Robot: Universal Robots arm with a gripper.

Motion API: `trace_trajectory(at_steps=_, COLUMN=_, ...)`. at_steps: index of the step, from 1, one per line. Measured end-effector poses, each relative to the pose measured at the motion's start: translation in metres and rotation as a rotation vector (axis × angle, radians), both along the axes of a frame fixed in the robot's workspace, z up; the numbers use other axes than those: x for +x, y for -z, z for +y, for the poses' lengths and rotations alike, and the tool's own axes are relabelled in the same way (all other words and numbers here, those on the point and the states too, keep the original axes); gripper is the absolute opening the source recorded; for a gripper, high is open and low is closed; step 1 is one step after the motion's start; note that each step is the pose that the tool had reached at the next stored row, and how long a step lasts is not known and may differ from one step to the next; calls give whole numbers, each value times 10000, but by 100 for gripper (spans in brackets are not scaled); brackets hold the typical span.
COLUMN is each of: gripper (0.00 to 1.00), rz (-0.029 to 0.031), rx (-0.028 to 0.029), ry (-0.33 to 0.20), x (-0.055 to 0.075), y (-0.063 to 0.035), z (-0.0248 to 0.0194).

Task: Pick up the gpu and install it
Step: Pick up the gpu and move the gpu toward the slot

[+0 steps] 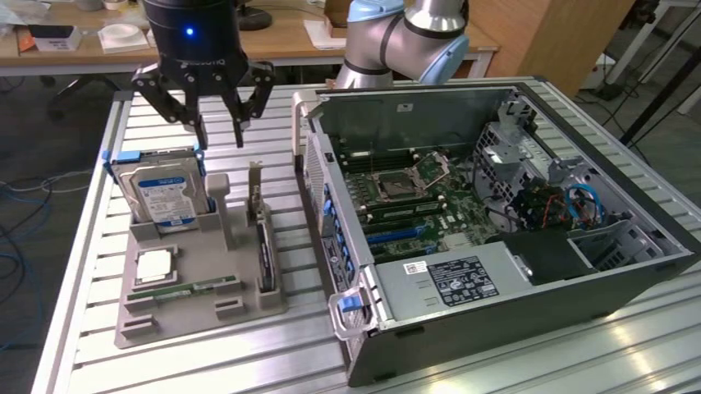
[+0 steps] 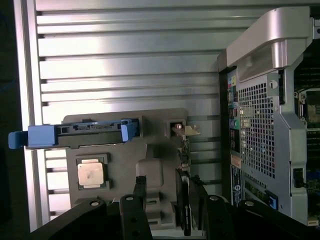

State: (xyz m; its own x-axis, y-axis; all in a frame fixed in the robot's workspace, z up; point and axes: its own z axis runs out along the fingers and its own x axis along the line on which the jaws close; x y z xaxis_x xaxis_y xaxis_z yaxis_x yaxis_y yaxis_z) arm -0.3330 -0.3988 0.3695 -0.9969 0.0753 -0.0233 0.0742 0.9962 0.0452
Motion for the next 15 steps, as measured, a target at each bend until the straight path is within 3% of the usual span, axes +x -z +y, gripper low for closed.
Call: trace_trajectory(at_steps=15, gripper=47, rz=1, rx=-1, ry=0, x=0, y=36, z=0)
